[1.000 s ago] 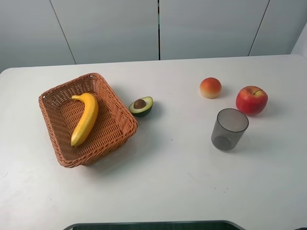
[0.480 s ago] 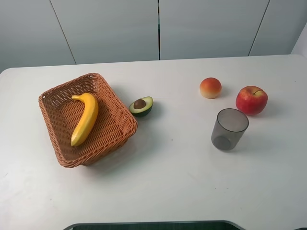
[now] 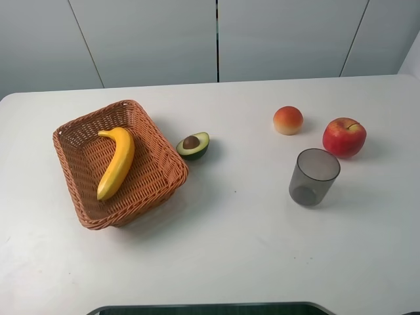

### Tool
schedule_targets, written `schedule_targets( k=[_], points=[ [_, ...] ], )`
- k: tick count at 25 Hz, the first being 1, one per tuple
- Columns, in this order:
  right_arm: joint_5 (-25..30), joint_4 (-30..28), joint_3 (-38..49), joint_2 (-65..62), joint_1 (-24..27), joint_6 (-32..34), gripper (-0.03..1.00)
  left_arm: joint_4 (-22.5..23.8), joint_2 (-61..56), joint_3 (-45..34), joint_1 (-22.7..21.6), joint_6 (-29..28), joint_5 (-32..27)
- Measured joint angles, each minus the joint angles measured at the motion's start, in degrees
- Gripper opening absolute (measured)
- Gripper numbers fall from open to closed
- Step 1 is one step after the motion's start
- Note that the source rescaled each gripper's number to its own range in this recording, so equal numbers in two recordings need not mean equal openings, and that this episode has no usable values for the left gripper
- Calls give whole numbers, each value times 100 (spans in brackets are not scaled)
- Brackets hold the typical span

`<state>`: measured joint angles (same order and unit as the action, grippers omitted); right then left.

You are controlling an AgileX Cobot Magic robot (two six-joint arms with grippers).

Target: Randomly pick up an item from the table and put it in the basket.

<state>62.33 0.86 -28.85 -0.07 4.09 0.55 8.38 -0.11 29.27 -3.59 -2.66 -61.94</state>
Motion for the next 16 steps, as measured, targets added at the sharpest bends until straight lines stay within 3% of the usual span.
schedule_targets(
  k=[16],
  points=[
    [0, 0, 0, 0, 0, 0, 100, 0, 0, 0, 0, 0, 0]
  ],
)
